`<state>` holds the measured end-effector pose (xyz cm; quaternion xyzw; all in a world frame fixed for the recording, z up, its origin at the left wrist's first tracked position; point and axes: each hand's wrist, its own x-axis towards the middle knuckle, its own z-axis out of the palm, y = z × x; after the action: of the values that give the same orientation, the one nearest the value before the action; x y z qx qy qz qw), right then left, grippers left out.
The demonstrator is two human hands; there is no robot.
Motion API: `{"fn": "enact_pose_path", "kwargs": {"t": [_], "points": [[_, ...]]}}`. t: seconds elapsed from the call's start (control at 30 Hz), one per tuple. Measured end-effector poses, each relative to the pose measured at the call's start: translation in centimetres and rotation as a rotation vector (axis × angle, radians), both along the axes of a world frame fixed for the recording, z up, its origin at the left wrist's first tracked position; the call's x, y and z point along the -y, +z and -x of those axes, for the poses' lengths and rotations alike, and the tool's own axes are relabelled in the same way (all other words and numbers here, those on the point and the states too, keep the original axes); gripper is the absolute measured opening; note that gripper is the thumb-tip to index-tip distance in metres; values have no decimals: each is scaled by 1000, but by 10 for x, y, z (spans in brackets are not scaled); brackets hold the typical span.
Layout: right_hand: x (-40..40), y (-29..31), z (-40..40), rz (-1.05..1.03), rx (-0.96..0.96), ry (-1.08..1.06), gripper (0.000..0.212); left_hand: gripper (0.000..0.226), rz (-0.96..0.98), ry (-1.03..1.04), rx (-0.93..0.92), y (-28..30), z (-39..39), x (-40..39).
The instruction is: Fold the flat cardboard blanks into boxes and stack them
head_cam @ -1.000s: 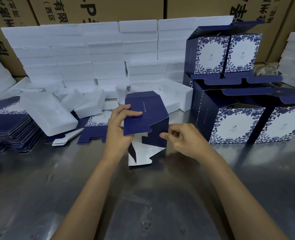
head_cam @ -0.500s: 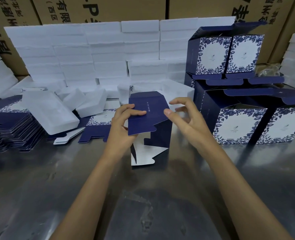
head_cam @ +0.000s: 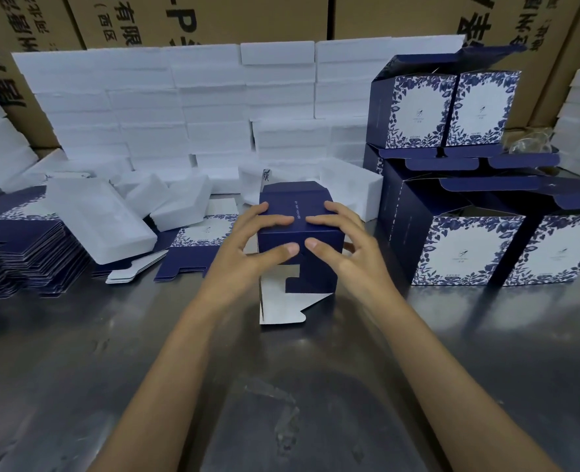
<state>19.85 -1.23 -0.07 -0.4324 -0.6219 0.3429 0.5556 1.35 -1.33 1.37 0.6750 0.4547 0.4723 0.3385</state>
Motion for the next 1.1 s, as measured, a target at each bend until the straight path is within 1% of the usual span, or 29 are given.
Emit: {"fn": "enact_pose_path", "kwargs": {"t": [0.03,0.1,0.2,0.33,0.43,0.57,0.73,0.83,1.0,1.07,1.1], "points": [[-1,0,1,-5,-28,6,27,36,-24,58,68,-3,-7,0],[-1,-1,2,10,-82,28,27,26,-52,130,140,-8,-18,0],[-1,-2,5,24,-108,14,25,23,-70,159,179,-10,-21,0],[-2,-5,14,-12,-94,-56,15,21,-88,185,215,-10,-24,2],[-2,-4,15,-15,-91,-54,14,19,-73,180,199,-7,-22,2],[0,-1,4,11,-96,24,21,18,1,138,174,-3,-6,-1],[1,0,5,22,-102,3,20,16,-24,151,117,-1,-3,-2],[2,3,1,23,-62,25,23,18,-8,99,80,0,3,-4],[0,2,-5,6,-14,49,26,18,-43,127,55,0,2,-3],[-1,1,-11,68,-33,107,39,19,-56,135,40,0,3,-1],[-2,-1,-15,136,-96,136,50,20,-61,143,31,1,4,-1]]}}
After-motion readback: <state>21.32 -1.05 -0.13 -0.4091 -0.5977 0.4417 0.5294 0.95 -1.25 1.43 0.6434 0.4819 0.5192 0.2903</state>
